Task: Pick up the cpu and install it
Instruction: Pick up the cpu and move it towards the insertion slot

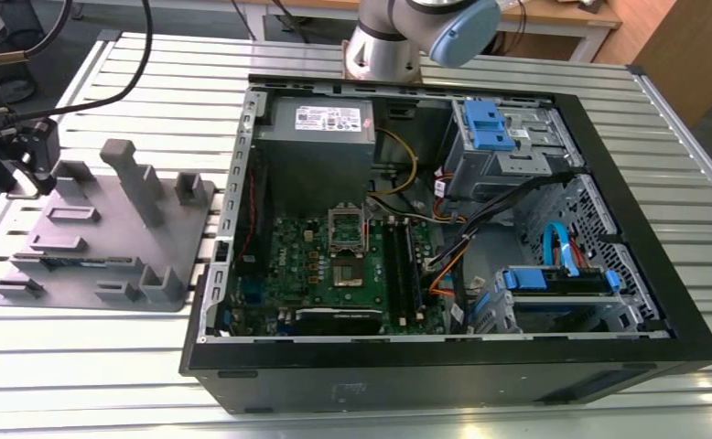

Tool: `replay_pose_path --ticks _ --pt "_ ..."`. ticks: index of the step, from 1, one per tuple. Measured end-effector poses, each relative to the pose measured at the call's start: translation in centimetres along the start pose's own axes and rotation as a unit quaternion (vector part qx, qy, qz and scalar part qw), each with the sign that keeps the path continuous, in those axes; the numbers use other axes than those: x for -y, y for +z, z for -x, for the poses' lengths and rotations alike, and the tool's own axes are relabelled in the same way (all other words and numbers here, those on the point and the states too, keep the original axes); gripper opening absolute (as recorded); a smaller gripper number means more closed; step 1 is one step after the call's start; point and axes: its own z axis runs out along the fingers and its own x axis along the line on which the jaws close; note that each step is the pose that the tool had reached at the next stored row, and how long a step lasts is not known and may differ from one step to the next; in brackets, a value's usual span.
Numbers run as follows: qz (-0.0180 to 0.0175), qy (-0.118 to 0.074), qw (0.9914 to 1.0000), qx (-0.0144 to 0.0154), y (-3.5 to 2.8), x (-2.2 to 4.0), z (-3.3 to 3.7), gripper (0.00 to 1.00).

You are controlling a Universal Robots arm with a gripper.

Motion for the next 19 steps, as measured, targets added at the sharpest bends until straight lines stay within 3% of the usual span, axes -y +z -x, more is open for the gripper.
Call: replay_pose_path --ticks 11,19 --pt "-0.0001 0.000 1.00000 -0.0001 -0.23 0.00 0.00 0.47" --pt "0.0000 0.000 1.00000 0.0000 -1.08 -0.01 -0.01 0.47"
